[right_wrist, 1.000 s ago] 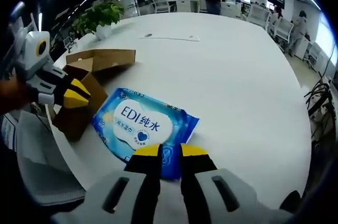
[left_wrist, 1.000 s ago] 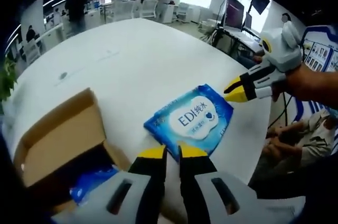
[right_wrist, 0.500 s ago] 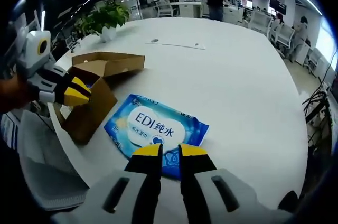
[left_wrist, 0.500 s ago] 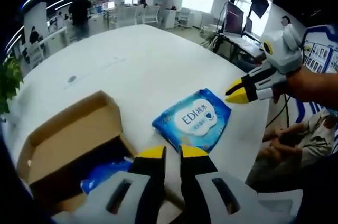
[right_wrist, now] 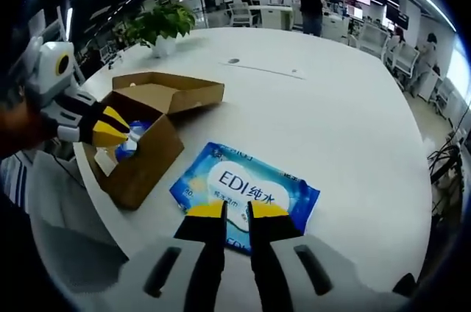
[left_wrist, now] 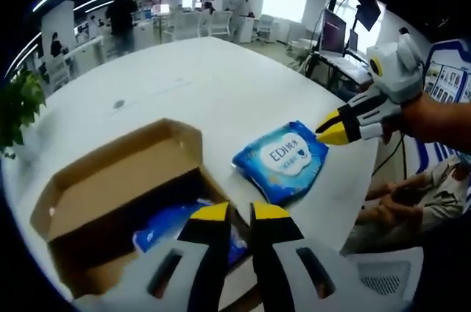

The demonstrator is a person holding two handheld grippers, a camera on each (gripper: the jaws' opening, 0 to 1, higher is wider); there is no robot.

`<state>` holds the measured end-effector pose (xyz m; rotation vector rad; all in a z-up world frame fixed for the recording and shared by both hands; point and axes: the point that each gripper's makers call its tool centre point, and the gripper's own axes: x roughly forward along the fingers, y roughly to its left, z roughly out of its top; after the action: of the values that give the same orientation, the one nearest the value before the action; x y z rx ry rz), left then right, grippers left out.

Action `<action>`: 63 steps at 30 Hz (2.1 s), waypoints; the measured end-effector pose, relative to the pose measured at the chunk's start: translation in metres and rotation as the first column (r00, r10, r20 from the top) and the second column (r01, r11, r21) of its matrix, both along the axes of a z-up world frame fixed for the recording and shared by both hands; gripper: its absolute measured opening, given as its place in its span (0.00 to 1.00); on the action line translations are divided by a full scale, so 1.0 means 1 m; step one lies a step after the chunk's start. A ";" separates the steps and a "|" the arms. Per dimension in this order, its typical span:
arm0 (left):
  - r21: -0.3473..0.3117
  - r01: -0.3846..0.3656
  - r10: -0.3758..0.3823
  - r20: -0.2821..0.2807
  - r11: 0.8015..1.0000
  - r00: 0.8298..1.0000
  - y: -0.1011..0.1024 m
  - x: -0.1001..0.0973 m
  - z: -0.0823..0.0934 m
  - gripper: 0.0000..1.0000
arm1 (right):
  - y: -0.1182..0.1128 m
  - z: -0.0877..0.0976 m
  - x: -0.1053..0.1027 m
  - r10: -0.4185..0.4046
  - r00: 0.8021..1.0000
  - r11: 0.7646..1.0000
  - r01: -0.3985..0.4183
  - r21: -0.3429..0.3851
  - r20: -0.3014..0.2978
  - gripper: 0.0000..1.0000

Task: Operate the shoe box by opening the lid, removing the specified soft item, and placing it in the target area until the item is outside and the box remains undamaged.

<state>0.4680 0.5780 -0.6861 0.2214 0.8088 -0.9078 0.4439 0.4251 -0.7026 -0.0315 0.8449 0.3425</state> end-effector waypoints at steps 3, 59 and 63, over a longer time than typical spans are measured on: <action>-0.001 -0.009 0.009 0.004 1.000 1.000 0.009 0.001 0.002 0.07 | 0.009 0.002 0.002 0.012 1.000 1.000 -0.012 -0.001 0.003 0.10; 0.142 -0.202 0.211 -0.047 0.969 0.976 0.106 0.040 -0.062 0.09 | 0.096 -0.002 0.019 0.160 0.987 0.987 -0.159 0.029 -0.020 0.08; 0.147 -0.211 0.221 -0.056 0.966 0.974 0.107 0.044 -0.068 0.09 | 0.093 -0.003 0.020 0.153 0.988 0.988 -0.152 0.029 -0.022 0.08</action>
<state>0.5118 0.6852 -0.7541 0.2191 0.9453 -0.6573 0.4639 0.5176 -0.7059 -0.0668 0.8641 0.4996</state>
